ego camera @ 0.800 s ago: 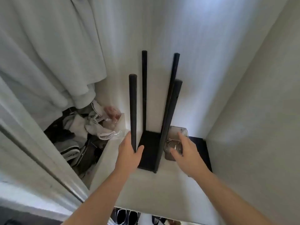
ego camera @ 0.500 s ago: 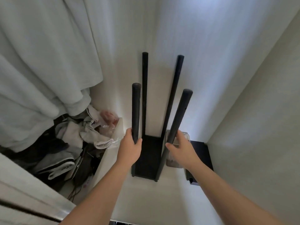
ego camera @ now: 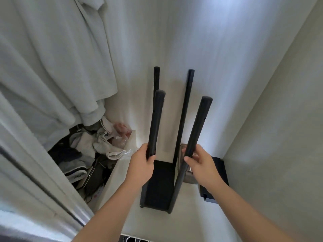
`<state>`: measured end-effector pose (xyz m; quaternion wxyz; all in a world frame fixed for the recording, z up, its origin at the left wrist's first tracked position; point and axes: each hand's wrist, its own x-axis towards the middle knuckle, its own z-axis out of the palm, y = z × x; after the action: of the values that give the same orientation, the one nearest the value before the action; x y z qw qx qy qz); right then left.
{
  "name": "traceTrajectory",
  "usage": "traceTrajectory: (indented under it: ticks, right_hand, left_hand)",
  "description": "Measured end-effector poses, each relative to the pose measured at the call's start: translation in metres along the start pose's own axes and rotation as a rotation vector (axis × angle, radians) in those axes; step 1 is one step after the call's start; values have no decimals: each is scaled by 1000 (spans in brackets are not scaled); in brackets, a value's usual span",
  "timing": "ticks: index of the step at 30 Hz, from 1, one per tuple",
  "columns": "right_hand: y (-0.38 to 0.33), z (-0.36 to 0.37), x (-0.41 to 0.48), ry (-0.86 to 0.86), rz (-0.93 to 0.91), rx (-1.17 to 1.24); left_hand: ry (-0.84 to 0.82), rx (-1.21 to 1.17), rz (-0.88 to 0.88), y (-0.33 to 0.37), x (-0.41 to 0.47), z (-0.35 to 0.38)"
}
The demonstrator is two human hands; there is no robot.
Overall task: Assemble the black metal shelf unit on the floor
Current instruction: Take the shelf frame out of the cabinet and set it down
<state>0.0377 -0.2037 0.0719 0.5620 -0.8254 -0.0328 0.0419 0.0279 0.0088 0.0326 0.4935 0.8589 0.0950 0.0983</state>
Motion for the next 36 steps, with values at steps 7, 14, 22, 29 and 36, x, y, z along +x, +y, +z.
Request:
traceTrajectory:
  ticks: [7,14,22,29,36]
  right_hand:
    - [-8,-34,-77,-82,-121,25]
    - [-3,-76,-179,-157,-249,40]
    - [-1,-99,-277,-239,-269,26]
    - [17,-91,-353,-267,-182,13]
    - [36,-62,-444,-182,-69,52]
  left_hand:
    - [71,-1,43,32,-92,-10]
    - [161,12,74,71,-221,-13]
    - [133,49,50,88,-331,-22]
    - [-10,55,6,61,-395,-34]
    - [-203,35,19,22,-454,-50]
